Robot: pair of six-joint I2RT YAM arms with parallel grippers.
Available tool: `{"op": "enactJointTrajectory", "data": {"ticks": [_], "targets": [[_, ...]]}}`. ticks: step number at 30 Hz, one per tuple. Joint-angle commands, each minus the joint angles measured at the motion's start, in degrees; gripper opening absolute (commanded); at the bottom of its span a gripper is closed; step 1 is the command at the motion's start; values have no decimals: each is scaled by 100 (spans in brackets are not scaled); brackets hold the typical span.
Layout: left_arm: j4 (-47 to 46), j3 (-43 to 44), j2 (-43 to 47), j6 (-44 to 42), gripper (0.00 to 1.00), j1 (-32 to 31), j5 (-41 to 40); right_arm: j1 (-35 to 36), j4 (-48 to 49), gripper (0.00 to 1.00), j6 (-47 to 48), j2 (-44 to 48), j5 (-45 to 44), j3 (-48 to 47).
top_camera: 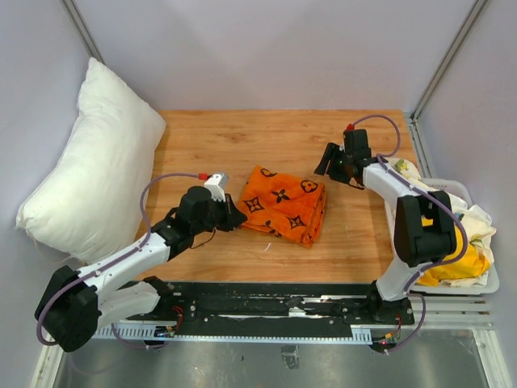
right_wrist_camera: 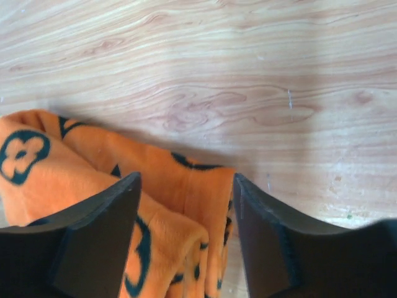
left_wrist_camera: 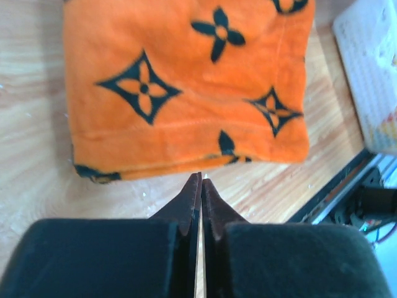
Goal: Remove the pillowcase from the pillow
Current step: Adjust the pillowcase at the center of the board.
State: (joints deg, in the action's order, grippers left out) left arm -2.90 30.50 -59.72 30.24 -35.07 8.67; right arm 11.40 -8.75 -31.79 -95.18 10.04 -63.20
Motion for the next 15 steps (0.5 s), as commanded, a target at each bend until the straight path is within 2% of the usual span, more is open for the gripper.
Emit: {"op": "enactJointTrajectory", "data": {"ticks": [1, 6, 9, 12, 15], "targets": [[238, -257, -46, 214, 0, -445, 205, -85, -458, 54, -8, -532, 46, -642], [-460, -540, -615, 357, 0, -800, 282, -86, -710, 22, 155, -1058, 163, -1147], [-920, -547, -1160, 348, 0, -882, 330, -77, -690, 8, 164, -1165, 256, -1110], [-1356, -454, -1810, 211, 0, -887, 341, -69, -589, 3, 193, -1208, 292, -949], [-1384, -169, -2352, 27, 0, -888, 172, -64, -501, 1, 215, -1244, 384, -820]]}}
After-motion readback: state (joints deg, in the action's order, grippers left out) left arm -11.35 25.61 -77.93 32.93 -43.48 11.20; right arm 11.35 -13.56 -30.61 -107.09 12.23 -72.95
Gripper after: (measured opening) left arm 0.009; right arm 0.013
